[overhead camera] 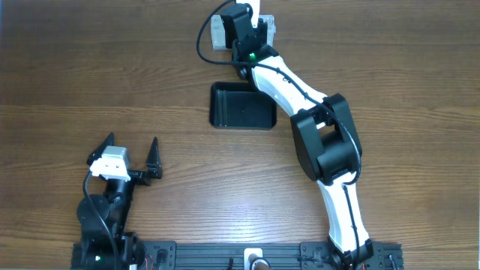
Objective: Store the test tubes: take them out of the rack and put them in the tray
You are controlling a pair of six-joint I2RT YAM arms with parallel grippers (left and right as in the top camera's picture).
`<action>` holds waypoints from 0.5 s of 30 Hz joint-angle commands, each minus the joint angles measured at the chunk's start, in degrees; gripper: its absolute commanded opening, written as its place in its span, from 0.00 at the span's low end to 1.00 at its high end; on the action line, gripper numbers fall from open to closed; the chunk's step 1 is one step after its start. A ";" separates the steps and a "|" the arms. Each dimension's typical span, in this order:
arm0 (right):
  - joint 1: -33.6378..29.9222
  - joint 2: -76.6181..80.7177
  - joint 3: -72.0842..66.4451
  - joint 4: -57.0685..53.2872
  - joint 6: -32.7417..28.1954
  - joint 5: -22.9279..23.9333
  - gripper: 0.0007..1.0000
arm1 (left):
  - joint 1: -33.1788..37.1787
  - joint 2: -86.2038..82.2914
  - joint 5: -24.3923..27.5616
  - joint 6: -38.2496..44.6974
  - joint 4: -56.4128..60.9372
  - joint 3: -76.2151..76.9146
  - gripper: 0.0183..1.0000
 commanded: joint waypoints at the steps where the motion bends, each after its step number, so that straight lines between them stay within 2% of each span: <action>1: -0.22 -3.02 1.62 0.11 -1.92 0.59 0.14 | 0.35 -0.42 0.92 0.66 0.15 -0.39 1.00; 15: -0.22 -23.89 1.64 -4.68 -1.88 -0.11 0.14 | 0.35 -0.42 0.92 0.66 0.15 -0.39 1.00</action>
